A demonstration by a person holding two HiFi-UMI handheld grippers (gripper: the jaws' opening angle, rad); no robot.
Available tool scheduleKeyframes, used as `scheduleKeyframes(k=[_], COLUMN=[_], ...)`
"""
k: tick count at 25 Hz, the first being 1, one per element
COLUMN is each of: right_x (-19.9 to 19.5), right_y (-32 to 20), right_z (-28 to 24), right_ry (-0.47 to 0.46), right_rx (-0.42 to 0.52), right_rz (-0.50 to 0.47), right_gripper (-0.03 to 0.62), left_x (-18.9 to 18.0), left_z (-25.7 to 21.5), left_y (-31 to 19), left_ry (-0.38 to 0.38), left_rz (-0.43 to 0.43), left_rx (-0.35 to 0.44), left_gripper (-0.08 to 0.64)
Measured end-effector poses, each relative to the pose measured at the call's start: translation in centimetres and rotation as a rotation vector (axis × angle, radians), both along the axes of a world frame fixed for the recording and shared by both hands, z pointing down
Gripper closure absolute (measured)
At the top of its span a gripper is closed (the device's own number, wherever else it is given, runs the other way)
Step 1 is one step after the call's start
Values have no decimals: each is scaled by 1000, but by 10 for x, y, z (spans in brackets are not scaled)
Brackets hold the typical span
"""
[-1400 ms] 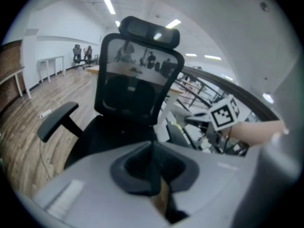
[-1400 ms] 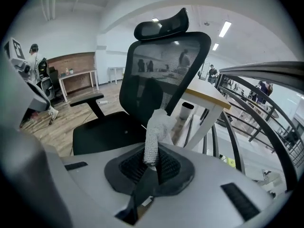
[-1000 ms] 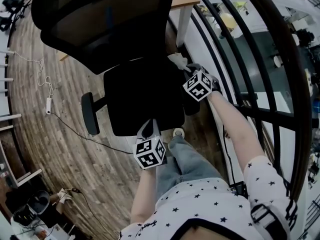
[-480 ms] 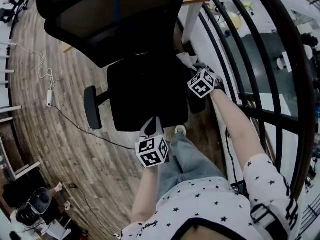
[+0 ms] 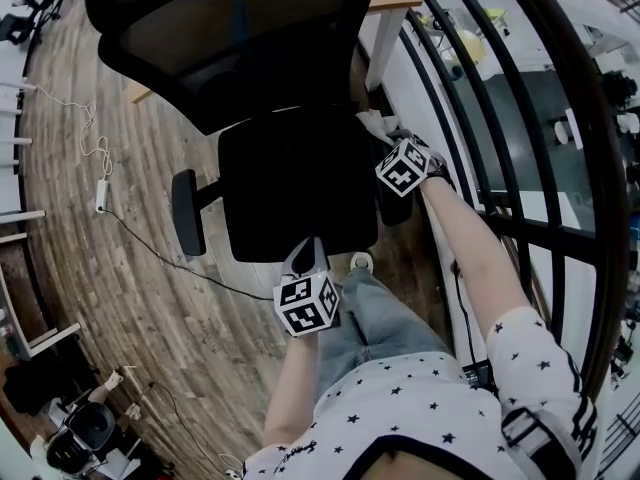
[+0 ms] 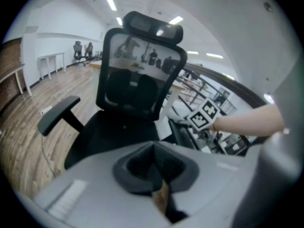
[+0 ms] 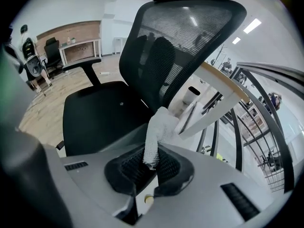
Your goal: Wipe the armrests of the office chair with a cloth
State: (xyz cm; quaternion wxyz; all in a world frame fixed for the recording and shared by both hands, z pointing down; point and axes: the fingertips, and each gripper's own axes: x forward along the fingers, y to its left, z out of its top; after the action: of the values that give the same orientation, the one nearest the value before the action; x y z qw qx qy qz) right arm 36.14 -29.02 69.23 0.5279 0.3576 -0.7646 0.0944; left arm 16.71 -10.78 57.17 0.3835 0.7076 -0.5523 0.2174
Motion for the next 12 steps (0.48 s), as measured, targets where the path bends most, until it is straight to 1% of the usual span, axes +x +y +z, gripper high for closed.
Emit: scheduleKeyframes(k=[6, 12], right_x=[-1, -2], right_y=[12, 24], right_z=[3, 2], right_ry=[6, -2], right_rx=[-19, -37], right_rz=[-30, -36], right_gripper=[563, 563], left_x=[4, 7], left_z=[-1, -3], left_y=[3, 6], left_ry=[3, 5], left_rz=[2, 15], left_rx=[-1, -1], left_gripper=[554, 554])
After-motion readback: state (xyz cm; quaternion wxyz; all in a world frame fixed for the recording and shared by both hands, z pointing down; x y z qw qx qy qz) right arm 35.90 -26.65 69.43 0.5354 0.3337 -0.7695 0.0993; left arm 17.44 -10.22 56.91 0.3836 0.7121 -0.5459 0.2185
